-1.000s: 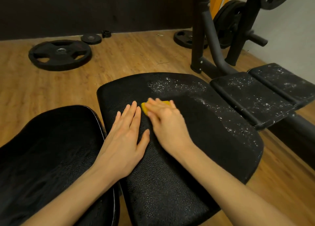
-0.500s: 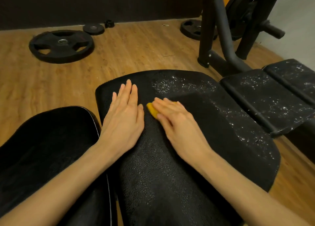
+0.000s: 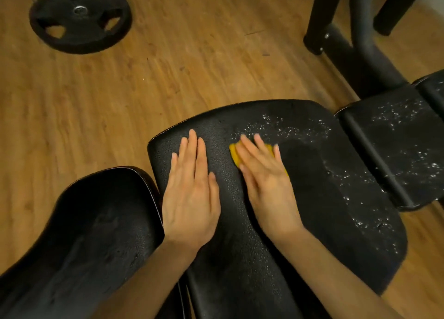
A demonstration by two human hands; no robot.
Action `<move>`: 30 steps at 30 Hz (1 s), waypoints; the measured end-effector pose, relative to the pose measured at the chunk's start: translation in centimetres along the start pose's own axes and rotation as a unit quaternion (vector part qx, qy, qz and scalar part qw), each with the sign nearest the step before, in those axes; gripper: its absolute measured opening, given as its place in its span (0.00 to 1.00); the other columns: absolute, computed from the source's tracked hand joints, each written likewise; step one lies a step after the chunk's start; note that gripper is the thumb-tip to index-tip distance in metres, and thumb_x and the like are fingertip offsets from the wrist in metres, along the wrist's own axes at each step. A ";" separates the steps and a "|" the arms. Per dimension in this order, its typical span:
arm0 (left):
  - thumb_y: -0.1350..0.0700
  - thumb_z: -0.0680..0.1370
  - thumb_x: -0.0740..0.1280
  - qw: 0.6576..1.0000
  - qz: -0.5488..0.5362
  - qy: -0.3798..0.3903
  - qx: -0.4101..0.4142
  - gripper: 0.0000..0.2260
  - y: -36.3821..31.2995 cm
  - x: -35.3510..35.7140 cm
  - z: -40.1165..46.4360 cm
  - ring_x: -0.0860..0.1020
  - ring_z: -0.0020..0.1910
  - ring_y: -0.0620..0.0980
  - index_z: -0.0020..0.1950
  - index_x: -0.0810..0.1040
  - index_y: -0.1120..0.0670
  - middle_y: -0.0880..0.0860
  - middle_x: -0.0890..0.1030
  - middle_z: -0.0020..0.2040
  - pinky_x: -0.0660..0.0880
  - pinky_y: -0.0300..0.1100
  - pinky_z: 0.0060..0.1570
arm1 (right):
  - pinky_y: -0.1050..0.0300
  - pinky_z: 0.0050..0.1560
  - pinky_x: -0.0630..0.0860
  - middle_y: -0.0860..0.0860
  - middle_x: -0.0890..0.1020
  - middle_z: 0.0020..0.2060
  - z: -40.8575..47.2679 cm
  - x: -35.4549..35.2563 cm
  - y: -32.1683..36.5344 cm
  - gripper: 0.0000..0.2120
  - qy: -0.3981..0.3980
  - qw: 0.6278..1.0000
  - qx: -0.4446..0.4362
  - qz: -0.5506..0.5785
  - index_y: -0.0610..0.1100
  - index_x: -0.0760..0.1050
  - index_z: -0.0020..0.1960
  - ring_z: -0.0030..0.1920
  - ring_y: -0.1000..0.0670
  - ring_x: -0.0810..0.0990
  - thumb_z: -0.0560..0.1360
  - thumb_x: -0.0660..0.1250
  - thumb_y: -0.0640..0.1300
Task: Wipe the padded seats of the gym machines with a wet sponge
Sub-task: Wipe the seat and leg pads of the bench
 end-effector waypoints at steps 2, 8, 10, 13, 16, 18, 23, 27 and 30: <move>0.56 0.82 0.50 1.000 0.003 0.009 -0.005 0.26 0.0 0.0 0.1 0.46 0.80 0.51 0.80 0.51 0.60 0.56 0.50 0.81 0.46 0.47 0.78 | 0.42 0.76 0.55 0.49 0.70 0.72 2.8 0.6 0.4 0.19 -0.001 1.000 -0.010 -0.003 0.43 0.71 0.71 0.76 0.49 0.61 0.80 0.62 0.37; 0.55 0.82 0.50 0.999 -0.013 0.035 -0.015 0.27 0.1 0.1 0.2 0.45 0.80 0.50 0.80 0.48 0.59 0.54 0.48 0.81 0.44 0.46 0.78 | 0.43 0.75 0.54 0.55 0.68 0.72 -8.0 0.3 0.9 0.20 0.055 0.997 -0.054 -0.030 0.51 0.66 0.72 0.77 0.54 0.55 0.82 0.50 0.43; 0.56 0.82 0.51 0.999 -0.013 0.035 -0.019 0.27 0.1 0.0 0.3 0.45 0.80 0.50 0.80 0.49 0.59 0.54 0.48 0.81 0.43 0.45 0.78 | 0.41 0.74 0.56 0.54 0.70 0.72 -7.1 0.2 1.3 0.19 0.034 0.999 -0.024 0.015 0.49 0.70 0.70 0.76 0.52 0.60 0.81 0.55 0.42; 0.56 0.82 0.52 0.999 -0.003 0.041 -0.024 0.27 0.1 0.0 0.3 0.46 0.80 0.51 0.80 0.50 0.59 0.54 0.49 0.81 0.44 0.45 0.78 | 0.42 0.76 0.54 0.51 0.71 0.71 0.4 1.1 2.2 0.21 0.015 1.000 0.018 0.020 0.45 0.73 0.69 0.75 0.49 0.62 0.77 0.63 0.34; 0.56 0.81 0.51 0.999 -0.005 0.041 -0.025 0.27 0.1 0.1 0.5 0.46 0.80 0.51 0.80 0.49 0.59 0.55 0.49 0.81 0.45 0.47 0.78 | 0.43 0.77 0.54 0.48 0.72 0.70 6.7 2.0 1.9 0.17 -0.018 0.998 0.055 0.033 0.42 0.73 0.69 0.75 0.48 0.64 0.80 0.61 0.37; 0.56 0.81 0.50 0.998 -0.002 0.049 -0.026 0.27 0.0 0.0 0.6 0.47 0.80 0.52 0.80 0.50 0.60 0.55 0.50 0.81 0.46 0.47 0.78 | 0.43 0.77 0.53 0.48 0.70 0.72 5.8 2.1 2.1 0.18 -0.012 0.997 0.061 0.037 0.42 0.71 0.71 0.76 0.48 0.61 0.82 0.58 0.39; 0.55 0.81 0.51 0.997 -0.011 0.063 -0.033 0.27 0.1 -0.1 0.6 0.48 0.80 0.53 0.79 0.53 0.61 0.55 0.51 0.81 0.45 0.47 0.78 | 0.39 0.75 0.54 0.52 0.65 0.75 -2.9 0.6 2.3 0.21 0.051 0.998 0.016 0.017 0.45 0.67 0.73 0.77 0.49 0.58 0.81 0.57 0.41; 0.55 0.81 0.52 0.996 -0.009 0.074 -0.040 0.27 0.0 -0.3 0.8 0.48 0.80 0.52 0.79 0.53 0.60 0.55 0.52 0.81 0.45 0.46 0.78 | 0.41 0.76 0.53 0.48 0.68 0.73 5.3 1.3 1.0 0.20 0.050 0.999 -0.004 0.009 0.43 0.69 0.72 0.76 0.48 0.60 0.81 0.59 0.39; 0.54 0.81 0.53 0.996 -0.031 0.062 -0.055 0.28 -0.2 -0.7 0.9 0.48 0.80 0.50 0.80 0.52 0.59 0.53 0.48 0.81 0.45 0.45 0.78 | 0.42 0.77 0.50 0.48 0.66 0.74 9.4 1.2 0.4 0.19 0.026 0.999 0.025 0.027 0.43 0.66 0.73 0.77 0.49 0.58 0.82 0.56 0.41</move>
Point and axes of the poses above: each hand's wrist, its own z-axis towards the middle knuckle, its own x-axis out of the palm, y = z × x, the point moved 4 cm from there along z, towards the middle knuckle
